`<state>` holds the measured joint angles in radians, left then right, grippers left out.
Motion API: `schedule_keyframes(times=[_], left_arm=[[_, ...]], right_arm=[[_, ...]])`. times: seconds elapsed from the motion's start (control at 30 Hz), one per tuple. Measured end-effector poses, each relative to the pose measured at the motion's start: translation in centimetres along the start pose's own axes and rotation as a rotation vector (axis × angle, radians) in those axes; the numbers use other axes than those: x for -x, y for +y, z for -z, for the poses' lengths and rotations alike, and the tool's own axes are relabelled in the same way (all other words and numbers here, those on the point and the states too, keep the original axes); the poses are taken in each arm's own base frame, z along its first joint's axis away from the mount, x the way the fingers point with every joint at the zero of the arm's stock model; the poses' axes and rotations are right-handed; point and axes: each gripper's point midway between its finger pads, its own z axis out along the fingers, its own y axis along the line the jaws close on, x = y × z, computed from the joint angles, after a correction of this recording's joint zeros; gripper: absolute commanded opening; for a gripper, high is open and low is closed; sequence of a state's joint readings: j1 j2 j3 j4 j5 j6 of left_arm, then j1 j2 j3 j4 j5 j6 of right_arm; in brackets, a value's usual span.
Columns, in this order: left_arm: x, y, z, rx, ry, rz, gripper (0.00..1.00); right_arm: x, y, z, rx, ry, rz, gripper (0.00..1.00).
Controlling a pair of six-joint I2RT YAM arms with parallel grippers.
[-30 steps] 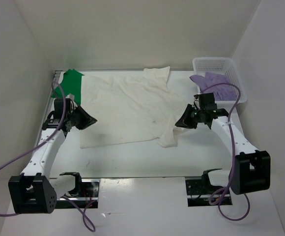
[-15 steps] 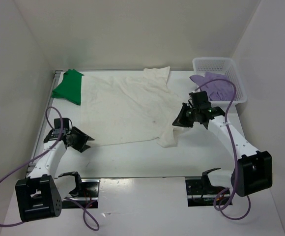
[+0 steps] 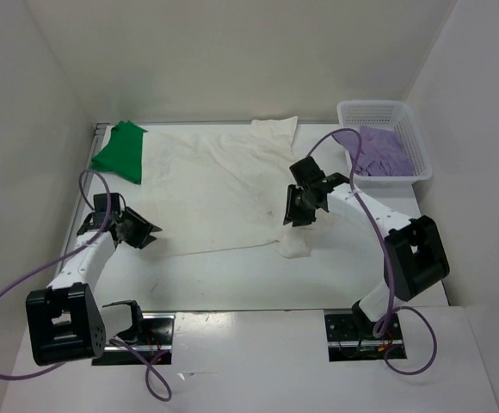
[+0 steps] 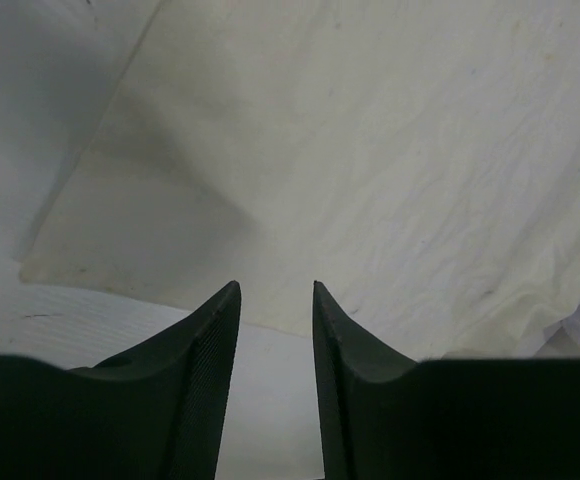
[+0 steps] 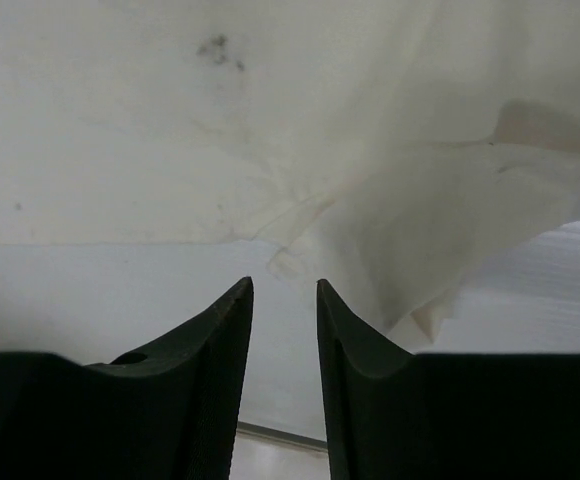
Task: Fold and stack the t-shirts
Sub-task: Flatten out the tshirt
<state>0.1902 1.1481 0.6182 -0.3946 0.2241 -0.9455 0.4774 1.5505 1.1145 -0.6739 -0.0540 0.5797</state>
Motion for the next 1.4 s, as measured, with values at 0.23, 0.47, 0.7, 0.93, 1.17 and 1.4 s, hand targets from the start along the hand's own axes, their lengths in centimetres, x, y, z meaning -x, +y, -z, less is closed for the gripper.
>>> schedule_keyframes(times=[0.23, 0.47, 0.7, 0.93, 1.17, 1.4], left_arm=[[-2.6, -6.2, -0.7, -0.110, 0.054, -0.195, 0.39], [-6.8, -9.7, -2.1, -0.180, 0.144, -0.328, 0.39], [-6.9, -9.8, -2.9, -0.186, 0.158, -0.327, 0.39], [-6.9, -9.2, -3.8, -0.170, 0.151, -0.326, 0.39], [-6.7, -6.7, -5.8, -0.087, 0.169, -0.294, 0.39], [-6.6, -6.3, -6.3, -0.070, 0.175, -0.285, 0.39]], right_arm=[[-6.5, -0.1, -2.2, -0.057, 0.133, 0.007, 0.41], [-7.7, 0.6, -3.9, -0.088, 0.141, -0.012, 0.50], [-7.2, -0.1, -6.0, -0.149, 0.124, -0.059, 0.36], [-7.0, -0.5, -6.2, -0.179, 0.105, -0.098, 0.01], [-5.6, 0.4, -4.5, -0.119, 0.067, -0.143, 0.05], [-3.1, 0.6, -2.1, -0.052, 0.001, -0.180, 0.25]])
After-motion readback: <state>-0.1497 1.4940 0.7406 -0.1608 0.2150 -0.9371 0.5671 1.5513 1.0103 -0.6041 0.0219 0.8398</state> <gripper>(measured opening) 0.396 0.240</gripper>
